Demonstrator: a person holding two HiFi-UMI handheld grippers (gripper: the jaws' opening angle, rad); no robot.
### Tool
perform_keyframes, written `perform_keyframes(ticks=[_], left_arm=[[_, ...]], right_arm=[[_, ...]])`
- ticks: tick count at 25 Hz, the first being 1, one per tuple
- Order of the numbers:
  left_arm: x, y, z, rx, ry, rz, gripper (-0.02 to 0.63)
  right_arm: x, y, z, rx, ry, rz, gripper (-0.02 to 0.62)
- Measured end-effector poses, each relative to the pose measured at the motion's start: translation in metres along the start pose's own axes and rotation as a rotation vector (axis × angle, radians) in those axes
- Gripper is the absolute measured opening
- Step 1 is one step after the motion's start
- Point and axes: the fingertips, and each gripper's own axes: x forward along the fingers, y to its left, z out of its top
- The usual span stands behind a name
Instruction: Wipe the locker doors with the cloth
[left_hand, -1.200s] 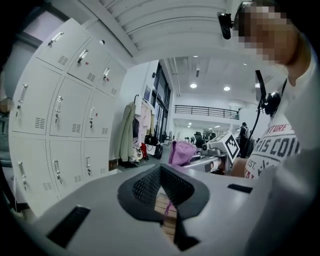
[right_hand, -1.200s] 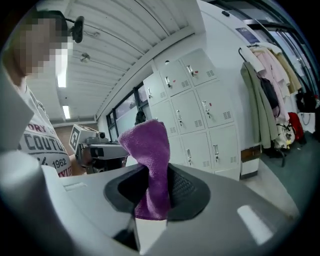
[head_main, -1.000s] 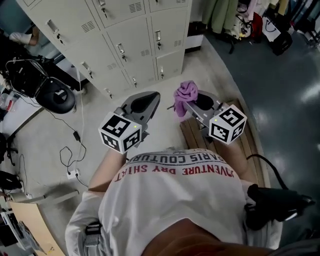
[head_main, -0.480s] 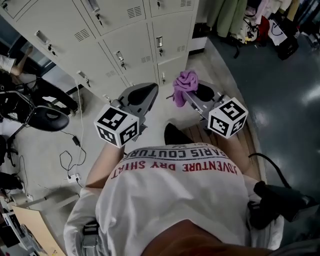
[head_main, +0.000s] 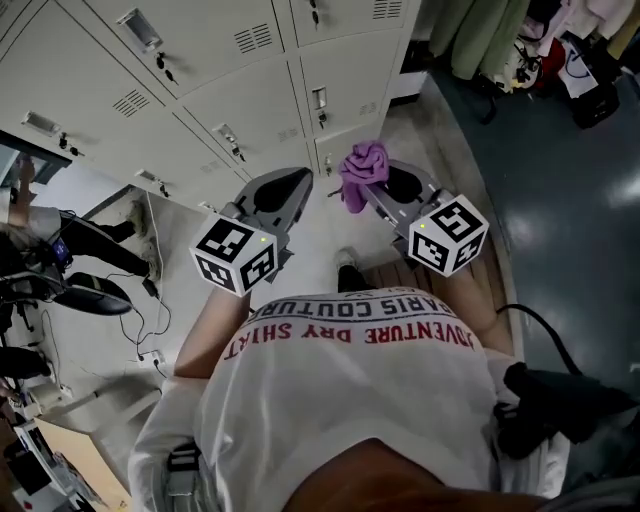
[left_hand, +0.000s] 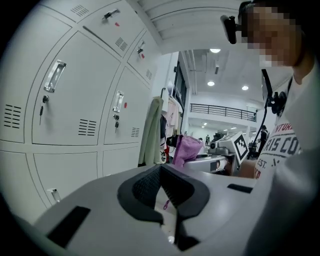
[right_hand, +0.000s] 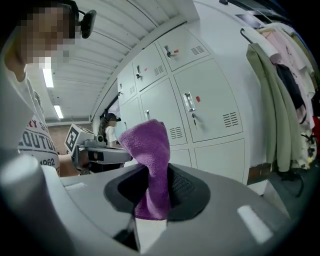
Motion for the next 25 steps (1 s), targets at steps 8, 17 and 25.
perform_keyframes(ticks=[8, 17, 25], left_arm=[[0.058, 0.055, -0.009, -0.059, 0.039, 0.031, 0.0], [0.076, 0.087, -0.01, -0.103, 0.047, 0.058, 0.0], [0.072, 0.113, -0.016, -0.131, 0.05, 0.107, 0.0]], right_arm=[[0.053, -0.064, -0.011, 0.021, 0.058, 0.016, 0.084], [0.087, -0.101, -0.019, 0.031, 0.089, 0.006, 0.084], [0.144, -0.132, 0.014, -0.072, 0.008, -0.01, 0.084]])
